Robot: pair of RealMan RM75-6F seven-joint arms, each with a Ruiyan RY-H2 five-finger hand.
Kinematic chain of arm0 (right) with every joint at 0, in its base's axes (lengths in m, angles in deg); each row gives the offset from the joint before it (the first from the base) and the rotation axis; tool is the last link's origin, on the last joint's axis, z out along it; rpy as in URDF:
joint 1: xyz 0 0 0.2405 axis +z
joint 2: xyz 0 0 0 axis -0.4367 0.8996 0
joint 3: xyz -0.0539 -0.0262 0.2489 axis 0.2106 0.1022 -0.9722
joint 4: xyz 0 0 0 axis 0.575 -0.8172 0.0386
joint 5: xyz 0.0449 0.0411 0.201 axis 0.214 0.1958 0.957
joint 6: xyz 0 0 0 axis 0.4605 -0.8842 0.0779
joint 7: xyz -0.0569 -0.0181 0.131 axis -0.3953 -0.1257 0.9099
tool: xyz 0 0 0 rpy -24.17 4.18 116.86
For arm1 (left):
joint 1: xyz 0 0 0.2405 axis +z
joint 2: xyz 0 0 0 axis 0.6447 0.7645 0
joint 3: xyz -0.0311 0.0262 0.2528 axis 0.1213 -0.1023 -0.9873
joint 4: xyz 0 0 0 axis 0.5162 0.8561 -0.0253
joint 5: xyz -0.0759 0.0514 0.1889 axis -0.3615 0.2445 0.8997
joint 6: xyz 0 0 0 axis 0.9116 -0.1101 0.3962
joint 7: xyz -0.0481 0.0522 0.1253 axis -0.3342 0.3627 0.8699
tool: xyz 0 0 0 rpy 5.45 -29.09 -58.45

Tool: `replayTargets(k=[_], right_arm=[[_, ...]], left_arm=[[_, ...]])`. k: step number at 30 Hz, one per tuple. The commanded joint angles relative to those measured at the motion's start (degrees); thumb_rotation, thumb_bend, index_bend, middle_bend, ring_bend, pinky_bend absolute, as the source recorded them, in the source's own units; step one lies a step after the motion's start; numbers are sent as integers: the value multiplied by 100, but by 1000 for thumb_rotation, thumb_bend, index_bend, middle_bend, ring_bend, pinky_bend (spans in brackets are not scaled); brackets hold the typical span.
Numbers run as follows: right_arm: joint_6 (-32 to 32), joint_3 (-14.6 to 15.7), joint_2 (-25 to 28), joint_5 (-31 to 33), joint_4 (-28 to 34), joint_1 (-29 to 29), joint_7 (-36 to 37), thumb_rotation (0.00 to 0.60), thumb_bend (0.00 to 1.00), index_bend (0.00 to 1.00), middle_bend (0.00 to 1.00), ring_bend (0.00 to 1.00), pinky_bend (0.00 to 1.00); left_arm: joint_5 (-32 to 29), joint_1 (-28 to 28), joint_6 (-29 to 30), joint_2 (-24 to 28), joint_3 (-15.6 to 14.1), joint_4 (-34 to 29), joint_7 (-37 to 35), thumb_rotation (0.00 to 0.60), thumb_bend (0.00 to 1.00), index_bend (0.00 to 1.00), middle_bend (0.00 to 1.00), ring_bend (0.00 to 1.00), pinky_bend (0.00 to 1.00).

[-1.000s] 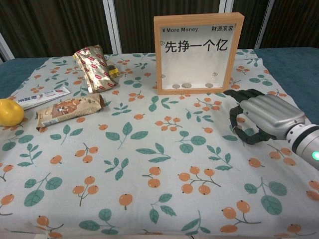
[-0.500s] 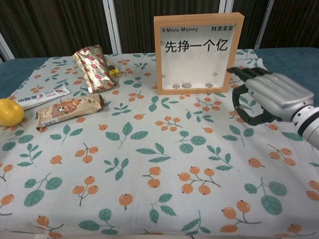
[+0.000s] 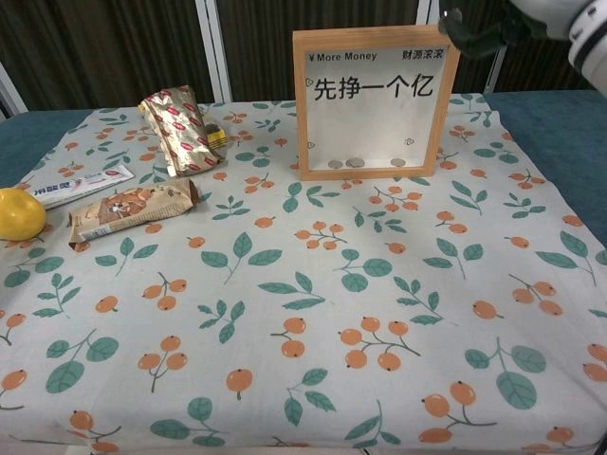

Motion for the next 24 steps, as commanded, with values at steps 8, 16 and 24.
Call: replayTargets(k=[8,16,24], right_arm=[[616,-972,-168,1425,-186,1255,-1507,600,633,735,31,0,0],[800,-1008,-719,2222,-1289,2032,-2176,600,633,738,32,0,0],[791,-909,-1005,2368,-1947,2430,-2144,600,633,750,36,0,0]], left_arm=[[46,23,44,39,-19,16,-81,600,399,0,0,0,0],[48,47,65,71,-28,-19,-81,600,399,0,0,0,0],[42,34,29,67,-28,-14,-88,600,399,0,0,0,0]])
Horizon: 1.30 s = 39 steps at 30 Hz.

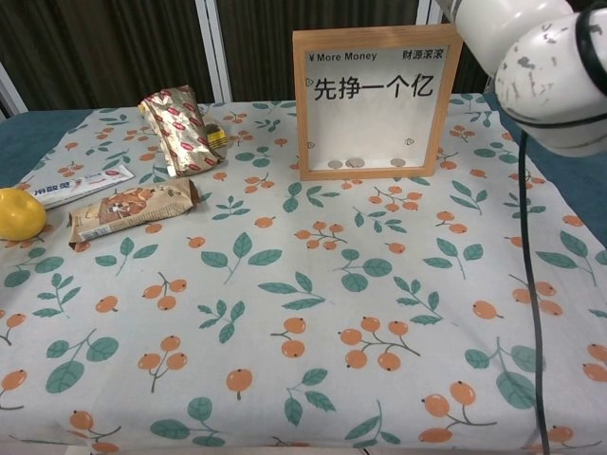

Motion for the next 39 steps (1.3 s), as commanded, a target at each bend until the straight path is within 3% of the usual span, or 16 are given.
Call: replayTargets(k=[1,9,39], right_arm=[[-13,57,-159,124,-231,137,-44,600,633,750,36,0,0],[-215,8,-507,565,-606,375,-300,600,633,748,36,0,0],[-121,386,-657,687,-1116,561,-146,600,633,748,36,0,0]], left_arm=[[-13,1,-5,1,4,8,-13,600,399,0,0,0,0],[-32,9,-40,-24,-12,98,-90,600,399,0,0,0,0],[-65,58,-27,-50,-17,286,-289,600,400,0,0,0,0]])
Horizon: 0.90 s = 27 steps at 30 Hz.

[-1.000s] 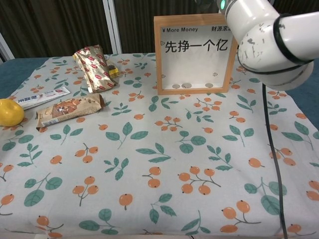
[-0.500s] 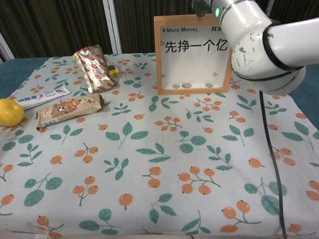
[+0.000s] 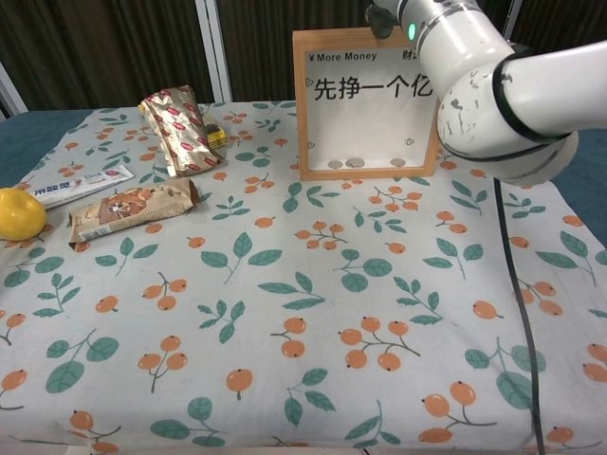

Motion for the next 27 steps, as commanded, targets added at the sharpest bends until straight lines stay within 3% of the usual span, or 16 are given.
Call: replayTargets(k=[1,22,27], right_arm=[[25,24,-2,4,-51,4,36,600,634,748,36,0,0],[77,66,18,188,-92,-15,12,600,633,747,38,0,0],[118,88,39,227,-69,-20,-7,600,633,692,38,0,0]], left_arm=[[-7,3,-7,3,1,4,0,600,400,0,0,0,0],[7,-8,-3,63,18,-87,76,600,399,0,0,0,0],[5,-13,-9,61,21,-89,84,600,401,0,0,0,0]])
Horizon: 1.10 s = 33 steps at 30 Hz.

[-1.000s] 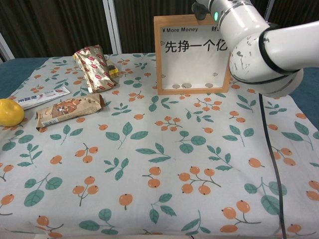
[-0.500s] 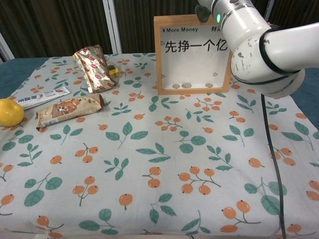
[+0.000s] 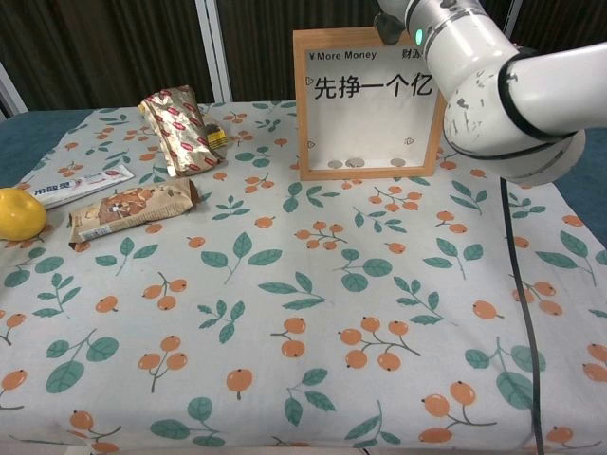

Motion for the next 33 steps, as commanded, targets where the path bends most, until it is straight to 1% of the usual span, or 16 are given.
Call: replayTargets(k=[1,2,5,9,12,16,19,22,25,28,30,31,32,33], right_arm=[[7,7,11,2,17,0,12,600,633,679,38,0,0],[6,10,17,2,26,0,16,600,633,658,38,0,0],[0,4,42,4,62,0,40,600,633,551,38,0,0],[-17,20,77,3,126,-19,49,600,632,383,39,0,0],[-39,43,117,-23,193,-46,88,600,632,313,39,0,0],[-145,42,234,-85,380,-110,167,600,632,289,39,0,0],[-326,49,469,-213,737,-255,308,600,632,288,39,0,0],[-583,51,882,-416,1344,-545,625,600,632,281,39,0,0],[-929,111,1425,-774,2052,-1015,1231,600,632,265,43,0,0],[-1271,338,2095,-1181,2841,-1696,1952,600,632,234,46,0,0],[-1454,684,2688,-1523,3394,-2306,2505,600,627,191,47,0,0],[-1493,969,3082,-1706,3714,-2696,2835,600,602,147,47,0,0],[-1507,1198,3389,-1826,3942,-2996,3095,600,544,75,41,0,0],[-1507,1435,3685,-1930,4141,-3288,3360,600,514,48,34,0,0]], left_arm=[[-9,2,-5,1,0,3,-1,600,401,0,0,0,0],[-12,5,-4,2,0,4,-5,600,401,0,0,0,0],[-15,11,4,5,1,9,-18,600,400,0,0,0,0],[-1,13,13,7,-3,10,-19,600,399,0,0,0,0],[3,14,18,7,-2,2,-13,600,400,0,0,0,0],[-8,19,18,4,0,8,-16,600,400,0,0,0,0],[-19,21,14,2,3,20,-26,600,400,0,0,0,0],[-24,24,11,-2,3,33,-25,600,400,0,0,0,0],[-30,28,14,1,4,33,-13,600,399,0,0,0,0],[-18,34,42,10,9,12,11,600,399,0,0,0,0],[-11,39,61,19,12,-23,37,600,399,0,0,0,0],[-10,42,69,26,14,-43,59,600,399,0,0,0,0],[-10,43,74,33,15,-61,78,600,399,0,0,0,0],[-11,45,79,42,18,-81,99,600,400,0,0,0,0]])
